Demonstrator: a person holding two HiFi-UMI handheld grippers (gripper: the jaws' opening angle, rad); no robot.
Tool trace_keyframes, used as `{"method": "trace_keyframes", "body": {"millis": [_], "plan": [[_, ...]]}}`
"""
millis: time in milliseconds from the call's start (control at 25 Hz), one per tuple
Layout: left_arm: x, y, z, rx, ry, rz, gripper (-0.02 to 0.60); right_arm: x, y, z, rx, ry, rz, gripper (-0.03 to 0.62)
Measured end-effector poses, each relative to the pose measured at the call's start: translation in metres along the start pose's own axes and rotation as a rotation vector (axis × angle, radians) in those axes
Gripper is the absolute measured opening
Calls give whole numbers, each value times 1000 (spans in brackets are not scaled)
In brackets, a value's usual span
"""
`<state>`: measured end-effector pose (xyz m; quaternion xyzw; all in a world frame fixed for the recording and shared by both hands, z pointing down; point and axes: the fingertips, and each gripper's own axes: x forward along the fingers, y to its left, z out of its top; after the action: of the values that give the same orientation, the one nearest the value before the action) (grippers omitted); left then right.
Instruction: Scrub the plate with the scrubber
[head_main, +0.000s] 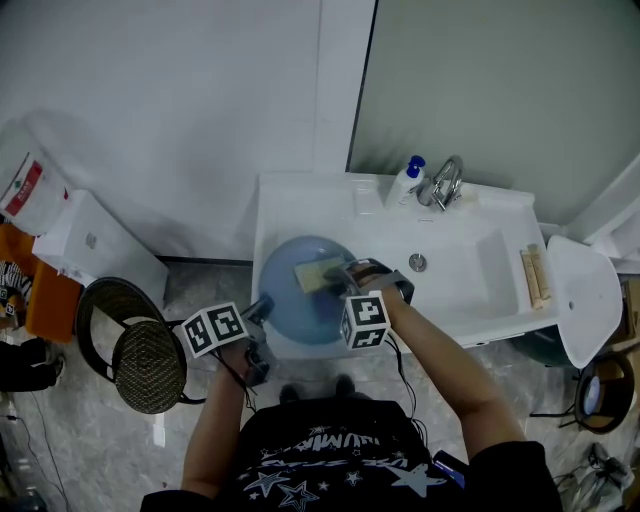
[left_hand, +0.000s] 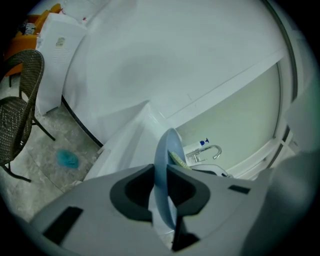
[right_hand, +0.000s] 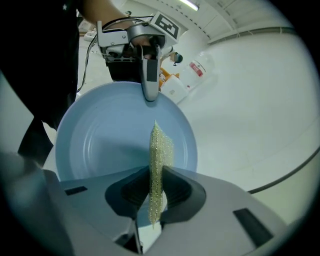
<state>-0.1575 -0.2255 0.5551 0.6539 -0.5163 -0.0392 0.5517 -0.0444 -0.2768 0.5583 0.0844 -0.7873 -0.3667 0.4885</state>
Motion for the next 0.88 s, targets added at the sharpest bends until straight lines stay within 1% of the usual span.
{"method": "trace_keyframes", "body": {"millis": [160, 320, 480, 720, 880], "plan": [[2, 5, 4, -8, -3, 10, 55, 1, 11, -5, 79, 26, 32, 71], [8, 11, 5, -42, -13, 17, 57, -1, 20, -8, 168, 41, 67, 71], [11, 14, 11, -64, -33, 31, 57, -3, 29, -6, 249, 44, 85, 71], [13, 17, 21, -69, -60, 52, 58, -7, 41, 7, 356, 11, 127, 71], [14, 17, 28, -81, -97, 53, 61, -9, 46, 17, 402, -18, 151, 71]]}}
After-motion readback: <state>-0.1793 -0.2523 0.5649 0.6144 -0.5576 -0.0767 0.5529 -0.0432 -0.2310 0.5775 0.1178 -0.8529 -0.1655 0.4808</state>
